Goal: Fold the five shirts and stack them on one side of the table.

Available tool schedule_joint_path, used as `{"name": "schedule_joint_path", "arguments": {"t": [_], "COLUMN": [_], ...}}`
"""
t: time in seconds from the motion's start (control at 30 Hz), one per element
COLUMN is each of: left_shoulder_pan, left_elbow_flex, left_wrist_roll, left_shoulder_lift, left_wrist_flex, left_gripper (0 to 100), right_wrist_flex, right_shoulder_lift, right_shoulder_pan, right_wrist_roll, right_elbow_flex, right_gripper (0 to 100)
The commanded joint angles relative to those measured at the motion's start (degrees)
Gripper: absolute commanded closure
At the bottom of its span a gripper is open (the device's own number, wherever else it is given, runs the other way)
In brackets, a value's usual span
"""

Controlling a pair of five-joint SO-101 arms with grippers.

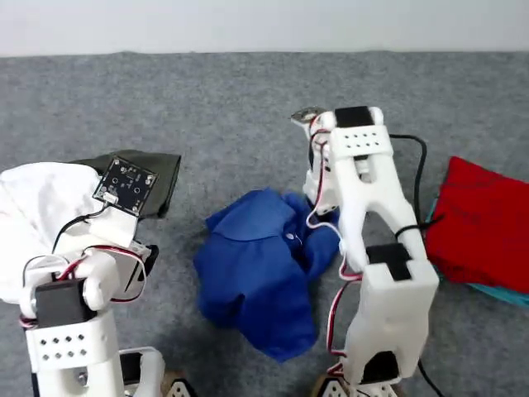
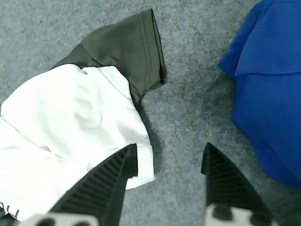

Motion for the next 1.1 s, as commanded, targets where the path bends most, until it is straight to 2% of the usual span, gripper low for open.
{"name": "schedule_joint_path", "arguments": {"t": [0.0, 0.4, 0.47, 0.53, 0.6, 0.9, 1.07], "left_shoulder_pan": [-0.5, -0.5, -0.5, -0.4, -0.2, -0.1, 3.1], "left_elbow_flex": [-0.1, -0.1, -0.1, -0.1, -0.1, 4.1, 0.0], "left_wrist_roll": [-0.5, 4.0, 4.2, 4.2, 4.2, 5.3, 5.5], "left_shoulder_lift": [-0.6, -0.7, -0.7, -0.7, -0.7, 0.3, 9.8], "left_wrist_flex": [-1.2, -1.1, -1.1, -1.1, -1.2, -10.5, -10.6], "left_gripper": [78, 78, 78, 78, 78, 78, 78], "right_wrist_flex": [-0.5, 0.2, 1.3, 2.6, 3.0, 3.3, 3.3], "right_shoulder_lift": [4.5, 23.4, 25.0, 25.8, 25.5, 11.0, 4.6], "right_shoulder_pan": [0.7, 1.5, 1.6, 1.5, 1.6, 7.5, 10.2], "right_wrist_roll": [-0.6, -0.5, 0.1, 4.0, 6.5, 8.4, 8.4], "right_elbow_flex": [-7.3, -20.6, -22.2, -23.6, -24.3, -23.8, -21.9], "right_gripper": [79.3, 79.5, 82.7, 91.3, 99.2, 98.8, 98.8]}}
